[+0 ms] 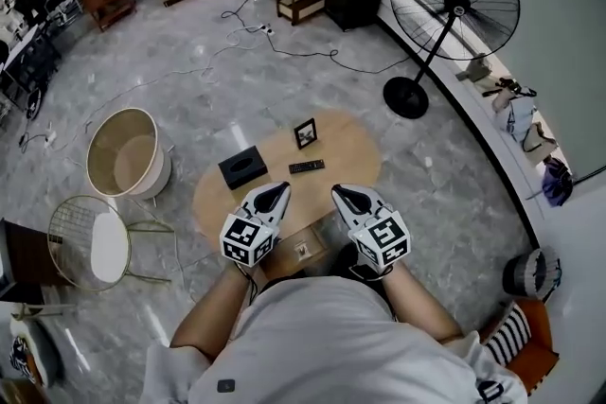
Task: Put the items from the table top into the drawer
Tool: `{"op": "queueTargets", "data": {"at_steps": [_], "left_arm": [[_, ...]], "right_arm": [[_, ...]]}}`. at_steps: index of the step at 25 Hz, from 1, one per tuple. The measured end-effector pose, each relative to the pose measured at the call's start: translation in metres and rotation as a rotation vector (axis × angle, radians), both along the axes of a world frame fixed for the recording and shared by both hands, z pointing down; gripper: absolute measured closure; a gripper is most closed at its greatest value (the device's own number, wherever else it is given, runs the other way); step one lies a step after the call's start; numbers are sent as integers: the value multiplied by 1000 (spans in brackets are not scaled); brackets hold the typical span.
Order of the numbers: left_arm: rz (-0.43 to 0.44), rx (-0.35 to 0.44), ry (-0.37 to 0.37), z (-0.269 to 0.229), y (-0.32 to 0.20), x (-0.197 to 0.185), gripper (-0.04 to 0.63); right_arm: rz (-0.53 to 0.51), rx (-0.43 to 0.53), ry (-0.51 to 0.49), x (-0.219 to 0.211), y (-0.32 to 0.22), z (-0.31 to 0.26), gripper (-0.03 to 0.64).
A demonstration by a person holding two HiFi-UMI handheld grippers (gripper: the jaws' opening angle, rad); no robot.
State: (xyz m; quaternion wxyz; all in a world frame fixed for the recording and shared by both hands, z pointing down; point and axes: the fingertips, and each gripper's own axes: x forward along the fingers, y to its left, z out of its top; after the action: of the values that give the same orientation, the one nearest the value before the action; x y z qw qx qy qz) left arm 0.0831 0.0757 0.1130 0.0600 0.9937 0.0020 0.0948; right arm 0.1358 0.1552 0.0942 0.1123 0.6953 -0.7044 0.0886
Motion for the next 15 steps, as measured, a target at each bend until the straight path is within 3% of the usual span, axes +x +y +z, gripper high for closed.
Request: {"op": "queueTargets", "data": {"at_steps": [6,15], "left_arm": [[-69,7,2,1,-21,8,586],[-279,-14,-43,8,-71,46,586]], "right_arm": [[-73,-19,-15,16,-29,9,588],[-286,-38,-46,73,-98,16,588]]}}
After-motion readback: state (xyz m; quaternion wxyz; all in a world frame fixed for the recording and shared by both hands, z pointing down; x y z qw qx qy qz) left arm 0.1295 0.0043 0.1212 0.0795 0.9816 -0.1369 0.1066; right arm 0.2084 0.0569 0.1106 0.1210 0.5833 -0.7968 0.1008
